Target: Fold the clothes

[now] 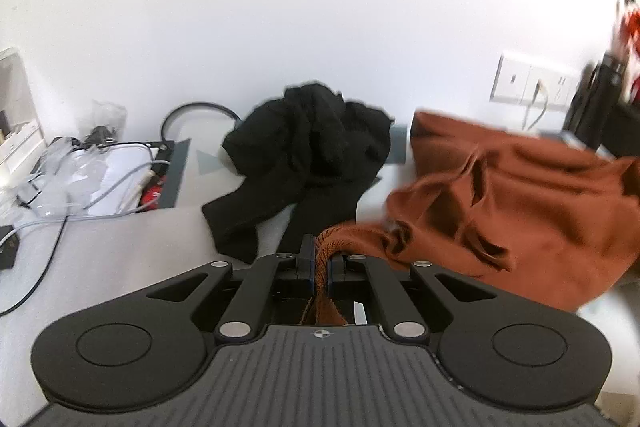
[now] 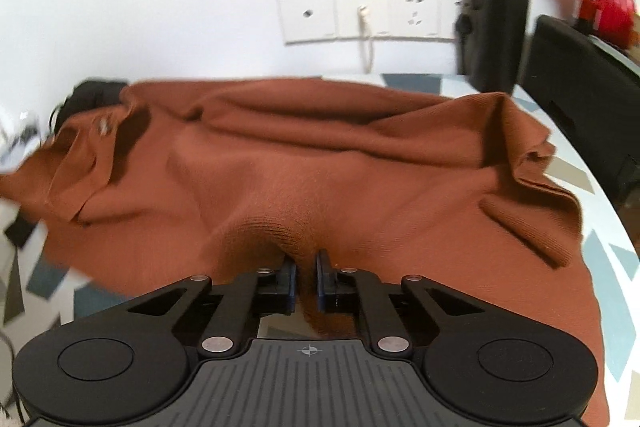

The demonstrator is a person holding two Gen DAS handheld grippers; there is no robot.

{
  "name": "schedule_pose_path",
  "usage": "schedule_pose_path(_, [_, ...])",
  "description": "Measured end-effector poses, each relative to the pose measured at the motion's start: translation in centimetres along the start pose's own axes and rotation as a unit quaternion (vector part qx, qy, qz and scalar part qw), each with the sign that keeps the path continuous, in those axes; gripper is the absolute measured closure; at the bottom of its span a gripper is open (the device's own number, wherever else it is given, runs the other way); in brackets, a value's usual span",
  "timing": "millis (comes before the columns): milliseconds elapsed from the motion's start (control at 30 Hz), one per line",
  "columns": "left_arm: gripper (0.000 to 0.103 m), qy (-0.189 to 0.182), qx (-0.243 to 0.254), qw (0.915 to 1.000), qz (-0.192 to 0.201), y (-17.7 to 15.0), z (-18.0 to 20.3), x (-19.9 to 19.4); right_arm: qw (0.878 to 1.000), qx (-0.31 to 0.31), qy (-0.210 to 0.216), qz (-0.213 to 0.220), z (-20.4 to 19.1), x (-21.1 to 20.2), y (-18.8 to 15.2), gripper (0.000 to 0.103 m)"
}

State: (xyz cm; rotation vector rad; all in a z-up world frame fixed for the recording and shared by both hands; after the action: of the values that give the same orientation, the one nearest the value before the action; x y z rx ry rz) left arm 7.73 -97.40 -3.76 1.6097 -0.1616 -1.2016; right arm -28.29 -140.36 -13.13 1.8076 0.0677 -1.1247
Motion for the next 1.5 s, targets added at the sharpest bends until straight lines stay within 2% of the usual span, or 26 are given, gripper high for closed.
schedule_pose_path(100, [0.098,-0.013,-0.014,0.9998,0.010,0.0,-1.1,-3.1,1.000,0.012,-0.004,0.006,0.1,-1.0,0.2,0.095])
schedule_pose_path(200, [0.098,-0.017,-0.022,0.9996,0.004,-1.1,-2.5,-5.8,1.000,0.006,-0.008,0.003,-0.4,-2.2,-0.4,0.095])
schedule_pose_path(300, [0.098,-0.019,-0.033,0.9991,-0.020,-3.6,-3.8,-7.6,1.000,-0.004,-0.012,-0.015,-1.3,-2.9,-2.3,0.095])
schedule_pose_path(500, [0.098,-0.007,-0.051,0.9956,-0.078,-9.1,-6.3,-8.3,0.999,0.000,-0.024,-0.043,-3.0,-3.3,-6.2,0.094])
schedule_pose_path(633, [0.094,-0.006,-0.046,0.9943,-0.096,-10.1,-7.0,-7.8,0.998,0.016,-0.042,-0.038,-3.5,-3.7,-6.9,0.079])
schedule_pose_path(733, [0.092,-0.009,-0.028,0.9968,-0.075,-8.8,-6.6,-8.3,0.998,0.028,-0.058,-0.020,-3.6,-5.6,-7.1,0.072])
schedule_pose_path(867, [0.091,-0.026,0.004,0.9990,-0.035,-6.4,-5.1,-9.2,0.995,0.063,-0.080,0.006,-1.6,-8.9,-7.3,0.069])
schedule_pose_path(933, [0.091,-0.040,0.021,0.9987,-0.021,-5.4,-3.8,-9.3,0.992,0.094,-0.089,0.013,-0.1,-10.0,-7.7,0.062])
schedule_pose_path(1000, [0.089,-0.045,0.037,0.9982,-0.015,-5.0,-2.6,-9.1,0.984,0.148,-0.096,0.011,2.3,-10.2,-9.0,0.059])
schedule_pose_path(1133, [0.053,-0.039,0.035,0.9986,-0.012,-5.1,-1.4,-8.5,0.961,0.254,-0.108,0.006,6.9,-10.7,-11.5,0.056])
schedule_pose_path(1233, [0.052,-0.031,0.017,0.9991,-0.021,-5.5,-1.5,-8.5,0.936,0.332,-0.117,0.003,10.3,-11.0,-13.4,0.053])
schedule_pose_path(1333, [0.052,-0.041,0.016,0.9986,-0.028,-5.8,-1.2,-8.9,0.922,0.374,-0.104,0.011,11.8,-10.0,-13.8,0.045])
schedule_pose_path(1400, [0.050,-0.057,0.034,0.9971,-0.039,-6.2,0.1,-9.1,0.912,0.399,-0.093,0.017,12.7,-9.3,-14.0,0.043])
schedule_pose_path(1467, [0.040,-0.078,0.061,0.9936,-0.055,-7.1,2.3,-8.9,0.905,0.415,-0.086,0.022,13.4,-8.4,-13.8,0.039])
schedule_pose_path(1500, [0.039,-0.090,0.073,0.9912,-0.064,-7.6,3.4,-8.7,0.902,0.423,-0.085,0.024,13.8,-8.1,-13.7,0.039])
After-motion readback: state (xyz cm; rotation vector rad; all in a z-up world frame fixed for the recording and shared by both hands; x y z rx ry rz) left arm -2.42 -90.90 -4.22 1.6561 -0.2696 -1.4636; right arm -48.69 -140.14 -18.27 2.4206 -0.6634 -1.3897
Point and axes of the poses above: each gripper's, at about its wrist camera, not at the fingertips, and x roughly the way its jaws point, z to its right, y to its top, the point moved 6 cm from there along x, roughly the way its jaws point, and after that the axes turned 2 degrees about -y, right-handed, at the moved point
